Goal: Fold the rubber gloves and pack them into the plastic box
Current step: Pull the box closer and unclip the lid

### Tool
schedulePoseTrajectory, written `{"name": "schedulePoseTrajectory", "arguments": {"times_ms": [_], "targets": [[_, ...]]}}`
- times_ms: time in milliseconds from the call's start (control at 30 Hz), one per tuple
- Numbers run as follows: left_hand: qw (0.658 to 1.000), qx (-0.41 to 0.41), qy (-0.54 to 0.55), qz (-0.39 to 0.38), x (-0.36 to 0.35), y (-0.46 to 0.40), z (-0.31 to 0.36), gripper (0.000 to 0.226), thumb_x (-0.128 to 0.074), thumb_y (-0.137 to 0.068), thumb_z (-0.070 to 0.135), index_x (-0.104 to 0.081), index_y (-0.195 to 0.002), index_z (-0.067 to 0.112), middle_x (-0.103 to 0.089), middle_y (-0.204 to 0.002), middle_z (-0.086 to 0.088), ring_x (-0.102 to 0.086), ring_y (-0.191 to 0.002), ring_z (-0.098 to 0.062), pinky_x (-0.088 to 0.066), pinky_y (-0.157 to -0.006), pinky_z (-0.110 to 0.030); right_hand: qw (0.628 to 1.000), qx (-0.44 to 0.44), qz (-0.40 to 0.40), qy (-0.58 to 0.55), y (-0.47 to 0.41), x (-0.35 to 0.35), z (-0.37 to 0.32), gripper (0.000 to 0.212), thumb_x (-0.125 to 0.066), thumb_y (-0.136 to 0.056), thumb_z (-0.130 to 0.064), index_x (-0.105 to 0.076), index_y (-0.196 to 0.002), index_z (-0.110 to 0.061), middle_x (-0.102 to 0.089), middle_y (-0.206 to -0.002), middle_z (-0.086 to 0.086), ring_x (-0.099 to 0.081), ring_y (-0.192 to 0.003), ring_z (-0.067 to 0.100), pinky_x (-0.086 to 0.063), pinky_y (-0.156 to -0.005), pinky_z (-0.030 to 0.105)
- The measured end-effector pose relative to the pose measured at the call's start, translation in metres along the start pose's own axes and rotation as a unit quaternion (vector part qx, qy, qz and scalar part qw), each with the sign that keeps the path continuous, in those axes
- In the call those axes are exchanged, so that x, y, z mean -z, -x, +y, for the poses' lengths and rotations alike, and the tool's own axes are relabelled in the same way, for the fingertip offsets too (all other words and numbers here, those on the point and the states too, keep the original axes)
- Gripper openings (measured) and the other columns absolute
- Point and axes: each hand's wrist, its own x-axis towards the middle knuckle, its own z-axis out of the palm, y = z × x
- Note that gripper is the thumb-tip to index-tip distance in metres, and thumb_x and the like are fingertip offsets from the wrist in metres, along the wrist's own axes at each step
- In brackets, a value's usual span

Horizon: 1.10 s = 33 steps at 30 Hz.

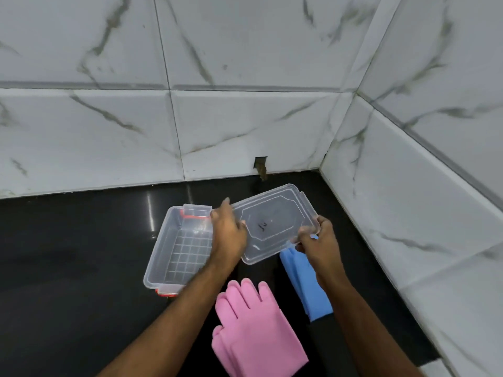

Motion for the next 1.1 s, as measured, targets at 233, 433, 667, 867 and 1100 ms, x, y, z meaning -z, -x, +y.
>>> {"name": "schedulePoseTrajectory", "arguments": {"times_ms": [233, 433, 667, 867, 1100], "targets": [[0.989, 0.069, -0.077, -0.104, -0.049, -0.062, 0.002, 0.062, -0.066, -0.097, 0.012, -0.038, -0.152, 0.006, -0.038, -0.148, -0.021, -0.051, -0.132, -0.036, -0.041, -0.114, -0.038, 0.938, 0.014, -0.041, 0.344, -0.076, -0.004, 0.012, 0.079, -0.063, -0.096, -0.038, -0.019, -0.157, -0.013, -0.050, -0.145, 0.015, -0.048, -0.135, 0.036, -0.032, -0.113, 0.056], [0.975, 0.068, -0.171, -0.124, -0.078, -0.078, -0.027, 0.081, -0.072, -0.094, 0.024, -0.027, -0.159, 0.007, -0.029, -0.156, -0.023, -0.031, -0.145, -0.041, -0.027, -0.122, -0.043, 0.894, 0.030, -0.040, 0.445, -0.108, -0.016, 0.048, 0.065, -0.061, -0.094, -0.048, -0.040, -0.144, -0.011, -0.048, -0.141, 0.016, -0.047, -0.130, 0.033, -0.039, -0.105, 0.048], [0.949, -0.075, -0.305, -0.035, -0.093, -0.045, -0.015, 0.056, -0.061, -0.099, 0.031, -0.046, -0.150, 0.013, -0.040, -0.154, -0.019, -0.036, -0.144, -0.037, -0.032, -0.117, -0.055, 0.928, 0.049, -0.003, 0.370, -0.108, 0.002, 0.050, 0.053, -0.052, -0.099, -0.050, -0.051, -0.139, -0.015, -0.049, -0.137, 0.016, -0.046, -0.127, 0.034, -0.037, -0.102, 0.050], [0.929, -0.256, -0.227, -0.143, -0.123, 0.024, 0.026, 0.024, -0.059, -0.098, 0.028, -0.065, -0.114, 0.010, -0.060, -0.113, -0.012, -0.056, -0.101, -0.030, -0.049, -0.087, -0.047, 0.944, 0.039, 0.009, 0.328, -0.081, 0.042, 0.048, 0.040, -0.056, -0.099, -0.043, -0.059, -0.132, -0.021, -0.051, -0.134, 0.011, -0.048, -0.126, 0.032, -0.035, -0.104, 0.050], [0.886, -0.181, -0.334, -0.265, -0.138, 0.052, 0.027, 0.075, -0.068, -0.086, 0.063, -0.051, -0.140, 0.012, -0.052, -0.138, -0.012, -0.049, -0.127, -0.032, -0.043, -0.104, -0.045, 0.947, -0.025, -0.053, 0.316, -0.033, 0.088, 0.066, 0.057, -0.066, -0.094, -0.041, -0.050, -0.141, -0.014, -0.056, -0.135, 0.013, -0.056, -0.123, 0.032, -0.046, -0.104, 0.046]]}}
